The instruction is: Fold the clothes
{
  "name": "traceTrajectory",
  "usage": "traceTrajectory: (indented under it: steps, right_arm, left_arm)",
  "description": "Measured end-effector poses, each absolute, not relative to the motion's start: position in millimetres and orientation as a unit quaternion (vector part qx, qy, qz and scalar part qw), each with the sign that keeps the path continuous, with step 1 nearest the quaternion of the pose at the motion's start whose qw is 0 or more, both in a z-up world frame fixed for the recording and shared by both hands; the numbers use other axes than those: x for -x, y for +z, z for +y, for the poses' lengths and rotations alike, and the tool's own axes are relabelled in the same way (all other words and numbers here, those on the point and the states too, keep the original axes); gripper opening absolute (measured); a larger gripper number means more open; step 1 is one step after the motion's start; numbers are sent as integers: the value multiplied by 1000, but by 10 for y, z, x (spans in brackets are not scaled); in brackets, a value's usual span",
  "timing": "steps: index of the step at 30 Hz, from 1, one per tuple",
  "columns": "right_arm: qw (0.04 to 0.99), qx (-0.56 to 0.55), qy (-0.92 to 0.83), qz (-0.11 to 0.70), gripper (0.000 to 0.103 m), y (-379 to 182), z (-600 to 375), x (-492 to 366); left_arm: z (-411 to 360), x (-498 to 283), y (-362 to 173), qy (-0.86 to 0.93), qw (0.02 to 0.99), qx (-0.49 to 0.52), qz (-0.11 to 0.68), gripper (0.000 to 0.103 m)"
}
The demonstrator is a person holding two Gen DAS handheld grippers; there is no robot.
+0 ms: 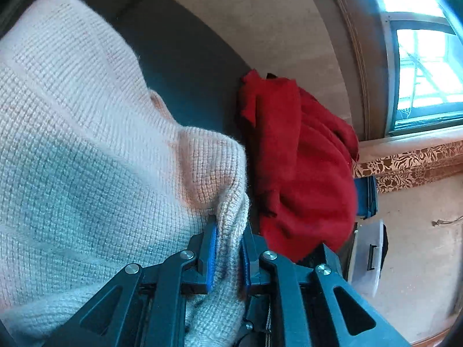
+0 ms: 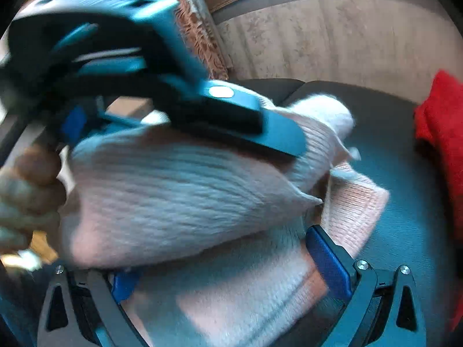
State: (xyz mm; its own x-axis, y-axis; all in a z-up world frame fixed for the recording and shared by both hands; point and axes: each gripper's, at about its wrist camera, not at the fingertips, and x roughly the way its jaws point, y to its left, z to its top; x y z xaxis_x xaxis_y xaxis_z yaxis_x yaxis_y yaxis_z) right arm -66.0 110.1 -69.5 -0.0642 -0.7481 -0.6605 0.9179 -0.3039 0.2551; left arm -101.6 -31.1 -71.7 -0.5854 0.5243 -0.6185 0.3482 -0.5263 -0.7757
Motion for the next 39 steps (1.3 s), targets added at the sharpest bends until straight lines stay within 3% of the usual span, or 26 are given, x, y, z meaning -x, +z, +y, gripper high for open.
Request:
traceTrajectory:
  steps: [10, 14, 21, 28, 29, 30, 31, 32, 33, 39]
  right_arm:
    - [527, -387, -749, 106, 103, -597, 1862, 478]
    - [512, -387, -761, 97, 103, -452, 2081, 357]
    - [564, -347, -734, 150, 103, -78, 1324, 63]
    - [585, -335, -706, 218, 103, 159, 645, -183]
    - [578, -345, -702, 232, 100, 142, 575, -198]
    - [574, -366, -691, 242, 80, 83, 515, -185]
    - [569, -386, -681, 252, 41, 29, 467, -177]
    - [563, -399, -677, 257, 27, 11, 503, -208]
    - [555, -406, -678, 259, 23, -14, 595, -243]
    - [485, -485, -704, 185, 27, -505, 1420, -255]
  left_arm:
    - [-244, 936, -109, 748, 163, 439, -470, 19]
    - [-597, 627, 184, 796, 142, 395, -436, 22]
    - [-1502, -332, -122, 829, 10, 359, -429, 22]
    - [-1464, -723, -399, 846, 20, 362, -390, 23]
    - [-1394, -716, -407, 853, 27, 367, -370, 23]
    - [-1325, -709, -416, 859, 34, 373, -351, 23]
    - [-1271, -704, -437, 862, 40, 378, -335, 23]
    - [-1227, -698, -467, 864, 45, 383, -323, 23]
    - [-1183, -693, -497, 866, 50, 388, -310, 23]
    - [-945, -616, -784, 859, 64, 440, -253, 25]
